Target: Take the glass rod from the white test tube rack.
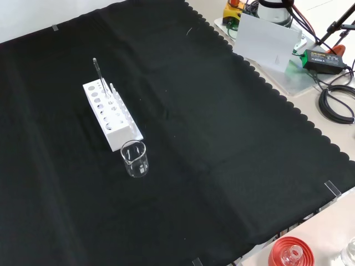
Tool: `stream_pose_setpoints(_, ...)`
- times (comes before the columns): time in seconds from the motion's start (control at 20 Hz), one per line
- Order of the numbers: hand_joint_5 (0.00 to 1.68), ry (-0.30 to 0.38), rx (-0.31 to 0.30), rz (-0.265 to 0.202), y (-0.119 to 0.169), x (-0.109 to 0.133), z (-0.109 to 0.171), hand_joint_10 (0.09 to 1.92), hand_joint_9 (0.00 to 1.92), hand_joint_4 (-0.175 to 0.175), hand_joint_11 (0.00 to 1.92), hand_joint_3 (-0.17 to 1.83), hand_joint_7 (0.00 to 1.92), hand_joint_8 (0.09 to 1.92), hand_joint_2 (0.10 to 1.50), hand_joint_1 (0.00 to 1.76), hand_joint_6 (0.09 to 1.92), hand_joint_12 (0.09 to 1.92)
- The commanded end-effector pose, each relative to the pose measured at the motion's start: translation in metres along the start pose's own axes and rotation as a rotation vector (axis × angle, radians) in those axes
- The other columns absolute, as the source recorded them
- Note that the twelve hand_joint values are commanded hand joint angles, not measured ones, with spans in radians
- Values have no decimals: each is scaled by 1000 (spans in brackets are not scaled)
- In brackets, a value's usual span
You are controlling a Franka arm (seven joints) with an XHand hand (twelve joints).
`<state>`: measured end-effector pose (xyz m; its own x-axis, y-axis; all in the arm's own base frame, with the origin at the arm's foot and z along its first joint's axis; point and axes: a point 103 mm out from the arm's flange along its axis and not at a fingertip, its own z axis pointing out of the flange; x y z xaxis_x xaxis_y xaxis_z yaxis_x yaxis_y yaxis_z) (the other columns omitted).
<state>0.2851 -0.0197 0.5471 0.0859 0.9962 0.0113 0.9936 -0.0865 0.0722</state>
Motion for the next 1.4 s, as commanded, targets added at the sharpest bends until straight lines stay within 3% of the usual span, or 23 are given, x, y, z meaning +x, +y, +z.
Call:
stream_pose_setpoints(0.05,406,9,25,-36,50,-5,4,811,645,-66,604,-131,467,791,1101,491,87,1310)
stream_pose_setpoints(0.6,462,0,102,-47,116,7,42,745,776,-73,712,-159,587,784,1111,517,87,1259)
stream_pose_setpoints(1.4,486,-9,206,-96,176,17,115,724,818,-78,737,-175,636,783,1123,521,119,1247)
